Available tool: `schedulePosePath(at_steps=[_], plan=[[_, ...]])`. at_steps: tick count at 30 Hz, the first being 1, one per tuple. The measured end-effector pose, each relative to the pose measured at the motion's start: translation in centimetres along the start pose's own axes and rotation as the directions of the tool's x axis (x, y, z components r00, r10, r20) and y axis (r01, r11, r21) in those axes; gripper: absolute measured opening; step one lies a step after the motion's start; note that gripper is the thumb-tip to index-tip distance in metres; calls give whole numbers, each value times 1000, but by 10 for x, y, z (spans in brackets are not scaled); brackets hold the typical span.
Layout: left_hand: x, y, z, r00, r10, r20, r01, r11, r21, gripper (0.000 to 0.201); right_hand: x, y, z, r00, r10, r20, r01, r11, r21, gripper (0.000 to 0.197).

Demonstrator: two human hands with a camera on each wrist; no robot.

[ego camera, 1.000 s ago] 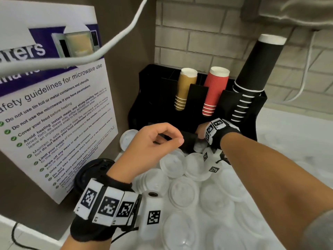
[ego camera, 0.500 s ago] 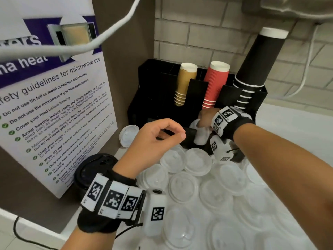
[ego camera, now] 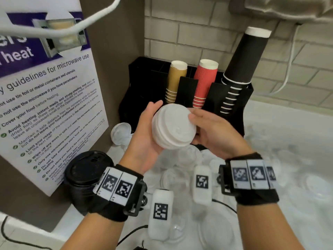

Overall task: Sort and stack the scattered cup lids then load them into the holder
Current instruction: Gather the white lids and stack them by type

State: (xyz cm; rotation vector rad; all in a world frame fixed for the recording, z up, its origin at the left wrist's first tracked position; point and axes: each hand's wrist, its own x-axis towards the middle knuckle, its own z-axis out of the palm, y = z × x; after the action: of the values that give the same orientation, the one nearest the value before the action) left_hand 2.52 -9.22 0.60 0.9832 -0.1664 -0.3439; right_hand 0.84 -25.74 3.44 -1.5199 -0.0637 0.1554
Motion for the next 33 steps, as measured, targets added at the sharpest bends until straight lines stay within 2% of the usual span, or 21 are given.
schedulePosePath(at_steps=[3,6,9,12,15,18,21,25,27,29,30,31,33], plan=[[-4,-2,-4,993,-102,52,111,968,-227,66,-5,14,1,997,6,-75,-6,1000,-10,24],[-4,-9,-4,980,-144,136,186,906,-380,66,-8,20,4,994,-17,-111,16,1000,-10,21],[-4,-19,-3,970,-150,191,214,898,-385,58,-11,24,8,993,-46,-106,42,998,-44,27],[-5,-25,-5,964,-154,217,228,900,-373,51,-15,28,11,992,-58,-115,38,985,-169,34],[-6,-25,-7,965,-146,219,224,894,-388,43,-20,31,14,983,-120,-139,64,934,-351,52],[-8,-23,-6,962,-123,244,209,907,-366,32,-22,33,19,981,-179,-75,127,885,-449,68],[-8,-25,-4,977,-125,172,183,907,-378,36,-23,36,22,974,-220,-49,172,865,-471,69],[-6,-26,-5,991,-103,80,125,924,-362,39,-22,38,17,976,-217,-32,183,885,-429,65],[-5,-24,-9,996,-89,14,88,935,-344,41,-15,44,9,964,-211,-160,135,912,-388,48],[-4,-20,-15,997,-74,-21,63,943,-326,44,-6,52,-1,934,-164,-319,21,912,-410,30],[-4,-19,-17,997,-75,-27,62,947,-315,43,-3,56,-5,928,-110,-357,-83,871,-483,31],[-4,-17,-19,997,-77,-28,65,950,-306,42,1,61,-8,934,-32,-355,-196,786,-587,39],[-5,-15,-21,996,-82,-20,72,952,-297,38,5,69,-10,940,176,-293,-341,547,-765,63]])
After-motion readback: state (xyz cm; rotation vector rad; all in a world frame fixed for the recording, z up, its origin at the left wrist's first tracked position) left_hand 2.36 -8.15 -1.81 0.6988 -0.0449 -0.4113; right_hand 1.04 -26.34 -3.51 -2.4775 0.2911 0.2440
